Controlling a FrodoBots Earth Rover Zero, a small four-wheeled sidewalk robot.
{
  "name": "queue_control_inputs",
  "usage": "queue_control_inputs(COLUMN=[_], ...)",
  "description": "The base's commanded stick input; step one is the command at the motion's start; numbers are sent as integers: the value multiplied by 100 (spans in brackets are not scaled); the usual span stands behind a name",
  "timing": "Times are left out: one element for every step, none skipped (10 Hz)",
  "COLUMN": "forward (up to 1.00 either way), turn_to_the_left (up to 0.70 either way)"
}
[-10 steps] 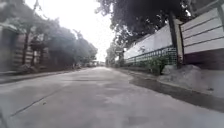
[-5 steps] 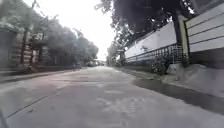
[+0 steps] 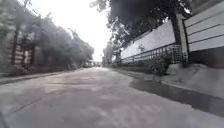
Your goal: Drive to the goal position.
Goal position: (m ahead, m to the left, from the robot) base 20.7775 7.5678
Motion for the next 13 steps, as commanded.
queue_control_inputs(forward=[70, 70, 70, 70, 70, 70, 70, 70, 70, 70, 70, 70, 70], turn_to_the_left=[-35, -35, -35, -35, -35, -35, -29, 0, 0, 0, 0, 0, 0])
